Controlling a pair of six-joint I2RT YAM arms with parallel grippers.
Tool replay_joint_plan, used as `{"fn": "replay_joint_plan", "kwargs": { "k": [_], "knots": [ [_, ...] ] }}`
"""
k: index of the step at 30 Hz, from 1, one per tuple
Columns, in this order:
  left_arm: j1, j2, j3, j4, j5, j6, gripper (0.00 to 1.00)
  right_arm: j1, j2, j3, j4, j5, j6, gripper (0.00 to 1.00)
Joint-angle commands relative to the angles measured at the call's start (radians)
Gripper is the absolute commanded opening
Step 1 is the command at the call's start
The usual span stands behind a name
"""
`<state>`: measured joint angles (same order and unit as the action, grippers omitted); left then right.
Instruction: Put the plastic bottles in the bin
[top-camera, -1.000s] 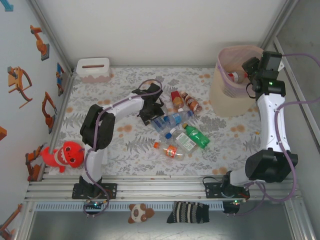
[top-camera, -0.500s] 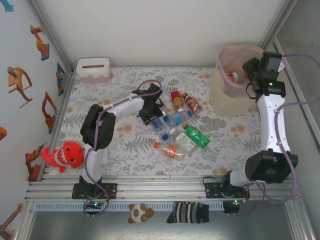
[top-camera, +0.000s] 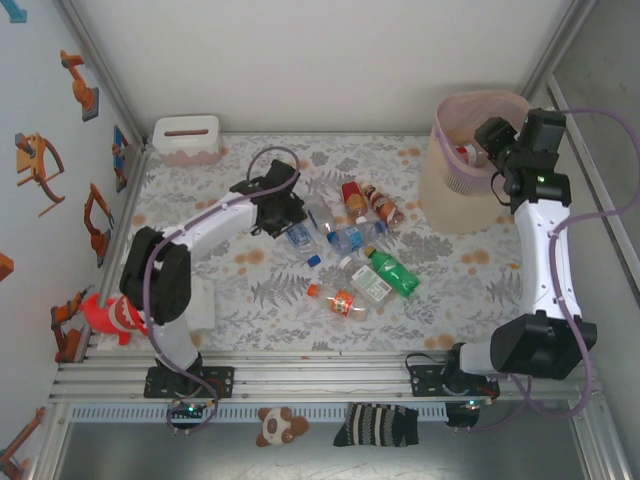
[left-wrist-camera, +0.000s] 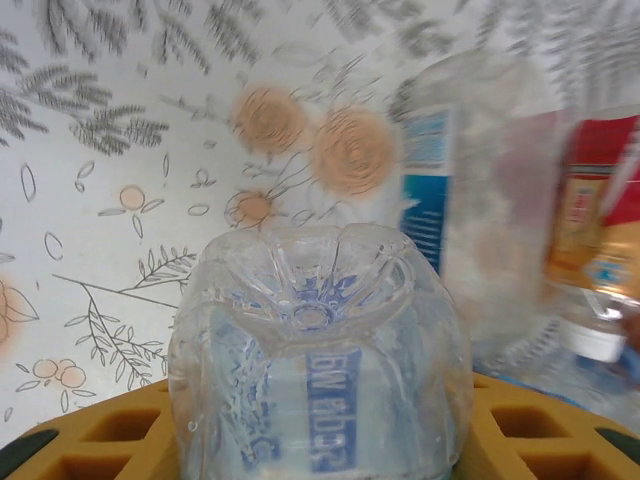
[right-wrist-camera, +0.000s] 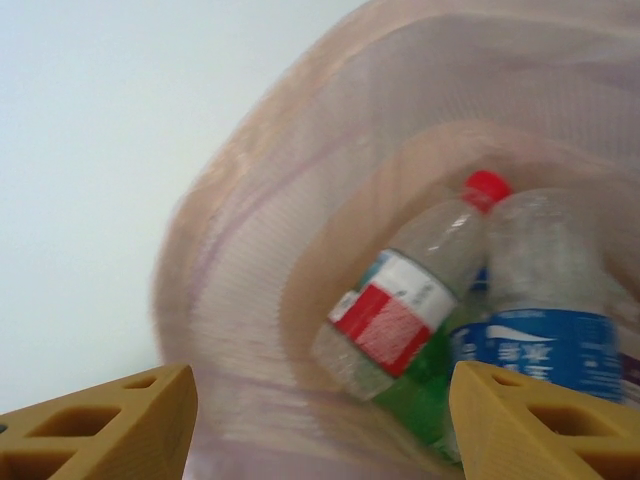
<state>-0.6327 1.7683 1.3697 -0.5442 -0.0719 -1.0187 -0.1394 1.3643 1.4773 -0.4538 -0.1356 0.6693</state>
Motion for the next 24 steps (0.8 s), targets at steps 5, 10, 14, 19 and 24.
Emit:
{"fn": "replay_joint_plan", "kwargs": {
  "k": [5,10,14,19,24],
  "knots": [
    [0.016,-0.243,-0.164,0.363,0.015,0.248,0.44,0.025,-0.050,-0.079,0.269,-0.414,-0.116,0.65],
    [0.028,-0.349,-0.214,0.521,0.128,0.386,0.43,0.121,-0.071,-0.090,0.275,-0.475,-0.241,0.65],
    [0.029,-0.399,-0.217,0.580,0.193,0.450,0.42,0.230,-0.098,-0.113,0.270,-0.455,-0.325,0.65],
    [0.029,-0.438,-0.214,0.631,0.200,0.468,0.39,0.354,-0.111,-0.157,0.306,-0.448,-0.354,0.65],
    [0.028,-0.462,-0.209,0.669,0.235,0.489,0.38,0.475,-0.110,-0.202,0.344,-0.429,-0.386,0.65]
  ]
}}
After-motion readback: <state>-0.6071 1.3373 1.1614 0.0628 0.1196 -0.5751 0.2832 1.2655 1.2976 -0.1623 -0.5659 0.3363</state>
